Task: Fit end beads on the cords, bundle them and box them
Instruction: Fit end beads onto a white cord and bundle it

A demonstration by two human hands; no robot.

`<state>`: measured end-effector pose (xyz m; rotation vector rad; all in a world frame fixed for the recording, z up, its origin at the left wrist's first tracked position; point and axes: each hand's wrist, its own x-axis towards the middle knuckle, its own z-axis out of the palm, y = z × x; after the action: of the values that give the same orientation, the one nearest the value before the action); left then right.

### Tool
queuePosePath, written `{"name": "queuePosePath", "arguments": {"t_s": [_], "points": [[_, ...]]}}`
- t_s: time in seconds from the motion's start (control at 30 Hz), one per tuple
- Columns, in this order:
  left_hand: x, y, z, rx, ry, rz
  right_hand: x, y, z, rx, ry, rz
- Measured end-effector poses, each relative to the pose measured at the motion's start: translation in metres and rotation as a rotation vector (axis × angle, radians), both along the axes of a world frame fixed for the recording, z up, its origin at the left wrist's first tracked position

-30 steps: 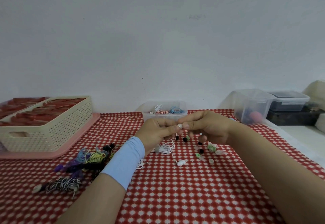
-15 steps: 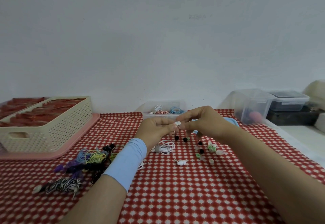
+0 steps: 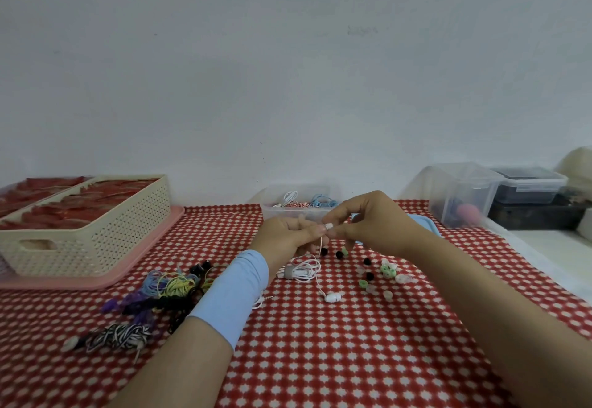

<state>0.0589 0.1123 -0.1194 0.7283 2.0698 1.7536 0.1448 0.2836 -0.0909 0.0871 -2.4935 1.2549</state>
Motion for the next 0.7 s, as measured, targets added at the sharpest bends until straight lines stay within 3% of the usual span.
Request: {"name": "queuePosePath", "arguments": {"t_s": [0.47,0.7], "points": [[-0.006,-0.003,0.001,-0.007,-0.098,-0.109,0.000,0.001,-0.001,0.063,0.013,-0.002],[-0.007,-0.006,0.005,0.102,-0.170,-0.211,0.010,0.002,0.007,-0.334,-0.241,0.131]]}}
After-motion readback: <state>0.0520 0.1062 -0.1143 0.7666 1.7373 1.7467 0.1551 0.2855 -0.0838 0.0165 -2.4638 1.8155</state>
